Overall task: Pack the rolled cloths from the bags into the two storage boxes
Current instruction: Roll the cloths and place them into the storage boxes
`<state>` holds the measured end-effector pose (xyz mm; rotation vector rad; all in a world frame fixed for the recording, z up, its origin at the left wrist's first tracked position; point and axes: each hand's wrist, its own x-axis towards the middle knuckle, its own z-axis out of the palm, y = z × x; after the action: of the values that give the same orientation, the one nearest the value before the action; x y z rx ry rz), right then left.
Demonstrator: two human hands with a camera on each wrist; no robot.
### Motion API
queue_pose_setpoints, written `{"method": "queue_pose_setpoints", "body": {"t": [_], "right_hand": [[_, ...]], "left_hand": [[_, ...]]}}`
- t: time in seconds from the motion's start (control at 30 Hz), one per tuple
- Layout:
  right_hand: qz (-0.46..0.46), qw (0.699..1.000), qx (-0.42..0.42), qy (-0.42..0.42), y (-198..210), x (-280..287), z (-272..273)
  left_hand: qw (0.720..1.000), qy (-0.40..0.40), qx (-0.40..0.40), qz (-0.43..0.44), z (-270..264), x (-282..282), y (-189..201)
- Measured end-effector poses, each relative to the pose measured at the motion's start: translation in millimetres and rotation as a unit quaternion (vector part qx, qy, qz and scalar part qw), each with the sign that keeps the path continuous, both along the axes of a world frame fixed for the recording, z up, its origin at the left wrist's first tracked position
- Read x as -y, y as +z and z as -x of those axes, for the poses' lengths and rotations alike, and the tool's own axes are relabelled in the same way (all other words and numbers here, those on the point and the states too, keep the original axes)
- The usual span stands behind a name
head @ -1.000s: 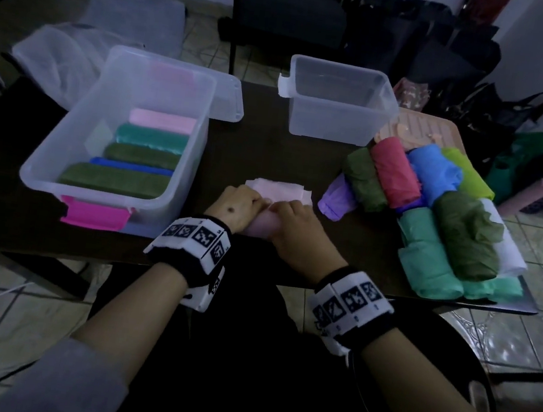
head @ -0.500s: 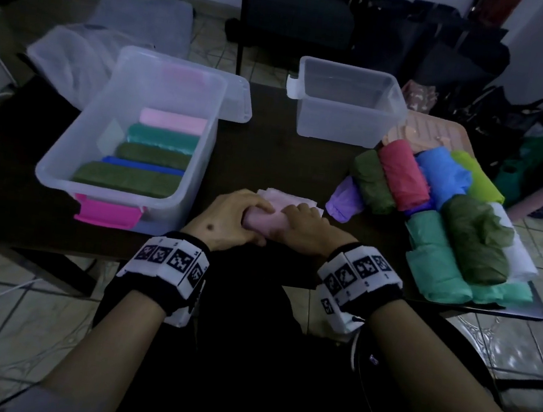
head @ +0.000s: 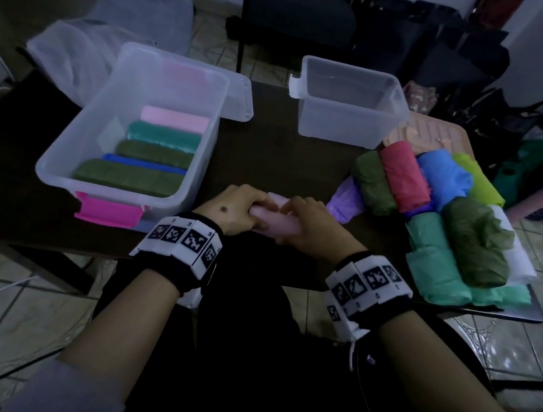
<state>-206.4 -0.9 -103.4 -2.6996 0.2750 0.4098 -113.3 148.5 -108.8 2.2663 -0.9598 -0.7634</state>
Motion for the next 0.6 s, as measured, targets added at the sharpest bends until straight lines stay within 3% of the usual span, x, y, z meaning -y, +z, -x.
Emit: {"method": "queue_pose_setpoints", "body": {"t": [0.3,0.43,0.6], "right_hand": [[0.077,0.991,-0.11,0.017,4.4,7.4,-28.3],[0.06,0.994,-0.092,0.024,1.2,5.7,-24.3],[0.018,0.997,-0.07,0.021,1.7,5.0,-9.2]], "left_hand": [[1.0,0.002,-0.002,-0.003,0.5,1.3,2.7],[1.0,-0.005,-0.025,0.005,0.0,7.1,5.2],[0.999,0.019,0.032,-0.034,-0.7,16.8,-5.6]]}}
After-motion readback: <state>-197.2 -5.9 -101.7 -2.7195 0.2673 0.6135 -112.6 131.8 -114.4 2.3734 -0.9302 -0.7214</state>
